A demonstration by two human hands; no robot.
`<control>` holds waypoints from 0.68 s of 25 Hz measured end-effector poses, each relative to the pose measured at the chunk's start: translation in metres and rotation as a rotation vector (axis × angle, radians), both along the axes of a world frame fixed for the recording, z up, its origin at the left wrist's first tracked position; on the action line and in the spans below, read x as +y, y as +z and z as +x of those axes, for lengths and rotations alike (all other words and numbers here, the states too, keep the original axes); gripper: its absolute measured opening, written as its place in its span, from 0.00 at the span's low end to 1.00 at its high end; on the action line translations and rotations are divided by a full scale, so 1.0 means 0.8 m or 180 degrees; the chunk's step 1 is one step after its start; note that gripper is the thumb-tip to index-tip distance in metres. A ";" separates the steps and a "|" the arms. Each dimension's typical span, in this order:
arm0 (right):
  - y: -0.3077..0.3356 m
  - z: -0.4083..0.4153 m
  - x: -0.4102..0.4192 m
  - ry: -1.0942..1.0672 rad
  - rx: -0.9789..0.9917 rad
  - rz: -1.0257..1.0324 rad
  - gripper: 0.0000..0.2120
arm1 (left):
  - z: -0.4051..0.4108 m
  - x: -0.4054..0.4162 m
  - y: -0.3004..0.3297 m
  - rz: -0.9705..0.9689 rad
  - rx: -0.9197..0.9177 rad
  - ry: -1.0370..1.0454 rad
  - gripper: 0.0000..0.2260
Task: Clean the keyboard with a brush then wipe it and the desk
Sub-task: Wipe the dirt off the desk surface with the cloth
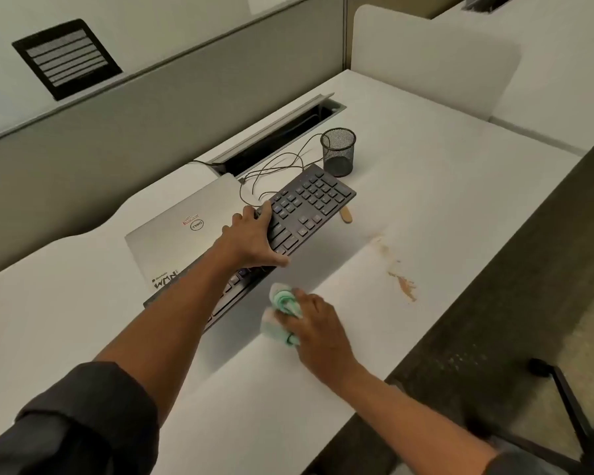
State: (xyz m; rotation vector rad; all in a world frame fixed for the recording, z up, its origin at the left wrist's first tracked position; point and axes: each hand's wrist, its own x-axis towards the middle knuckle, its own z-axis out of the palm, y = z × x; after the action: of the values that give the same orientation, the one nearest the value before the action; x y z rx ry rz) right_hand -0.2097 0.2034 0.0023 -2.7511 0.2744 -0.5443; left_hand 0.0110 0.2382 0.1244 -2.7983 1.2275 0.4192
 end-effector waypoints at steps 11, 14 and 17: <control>-0.014 0.046 -0.224 -0.1885 0.0412 0.0298 0.20 | 0.000 0.014 -0.033 0.0211 0.0230 0.0201 0.60; -0.009 -0.016 -0.316 -0.2301 0.0557 0.0186 0.24 | -0.012 0.013 -0.044 0.0219 0.0343 0.0170 0.61; 0.015 -0.070 -0.401 -0.2723 0.0493 0.0511 0.24 | -0.028 0.013 -0.055 0.0256 0.0418 0.0099 0.61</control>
State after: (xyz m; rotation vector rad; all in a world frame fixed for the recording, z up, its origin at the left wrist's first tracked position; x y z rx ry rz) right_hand -0.2655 -0.1172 0.0146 -2.4141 1.4858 -0.4618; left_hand -0.0115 0.2488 0.0802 -2.7638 1.1634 0.6490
